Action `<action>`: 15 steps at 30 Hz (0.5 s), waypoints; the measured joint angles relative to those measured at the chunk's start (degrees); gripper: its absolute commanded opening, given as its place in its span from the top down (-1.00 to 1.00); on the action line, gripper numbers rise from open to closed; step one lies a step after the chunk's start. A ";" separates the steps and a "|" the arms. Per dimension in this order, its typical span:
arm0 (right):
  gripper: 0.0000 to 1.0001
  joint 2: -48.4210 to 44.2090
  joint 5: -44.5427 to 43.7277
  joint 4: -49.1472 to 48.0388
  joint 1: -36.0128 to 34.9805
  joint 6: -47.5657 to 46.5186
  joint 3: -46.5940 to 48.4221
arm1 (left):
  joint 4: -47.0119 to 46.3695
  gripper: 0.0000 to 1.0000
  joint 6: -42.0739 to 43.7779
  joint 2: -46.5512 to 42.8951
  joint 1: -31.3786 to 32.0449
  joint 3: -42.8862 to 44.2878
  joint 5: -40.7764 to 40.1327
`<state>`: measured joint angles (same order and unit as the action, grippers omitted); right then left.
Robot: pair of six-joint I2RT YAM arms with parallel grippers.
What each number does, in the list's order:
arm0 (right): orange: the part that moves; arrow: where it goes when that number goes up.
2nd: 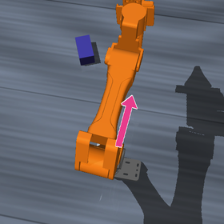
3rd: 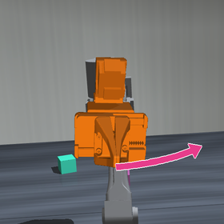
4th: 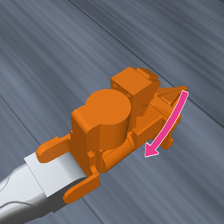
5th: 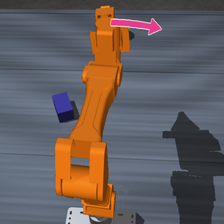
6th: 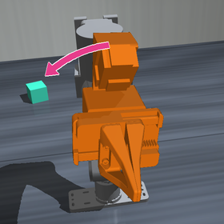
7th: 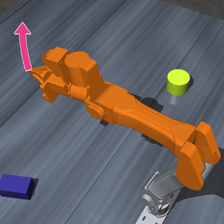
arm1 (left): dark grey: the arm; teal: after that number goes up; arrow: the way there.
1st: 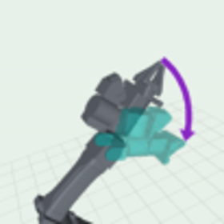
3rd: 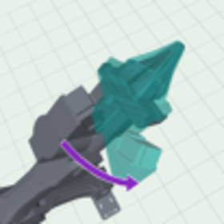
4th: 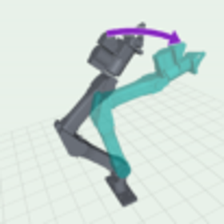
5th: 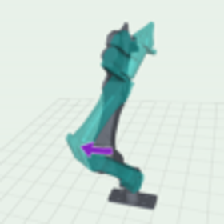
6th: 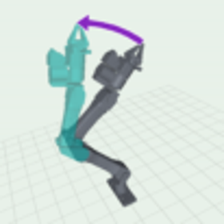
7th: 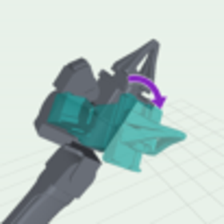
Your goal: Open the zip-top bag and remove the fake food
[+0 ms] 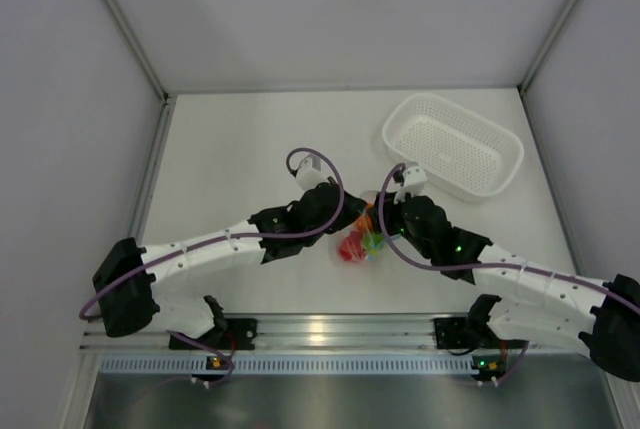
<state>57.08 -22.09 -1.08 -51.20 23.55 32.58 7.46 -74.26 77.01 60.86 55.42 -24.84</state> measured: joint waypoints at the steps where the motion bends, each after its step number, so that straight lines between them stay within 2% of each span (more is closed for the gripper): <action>1: -0.04 -0.13 -0.35 -0.22 0.00 -1.46 -0.02 | 0.00 1.00 -0.07 0.00 0.00 0.00 0.44; 8: -0.21 1.57 -1.18 -0.96 0.35 -8.59 0.00 | 0.04 1.00 -0.17 -0.09 0.00 0.00 3.17; 15: -0.22 6.67 -0.02 -3.67 1.25 -9.51 -1.79 | 0.37 1.00 -0.24 -1.40 -0.13 -0.46 3.10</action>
<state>63.75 -22.11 -4.75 -49.95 14.04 30.79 7.84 -74.50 75.61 60.73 54.96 -21.74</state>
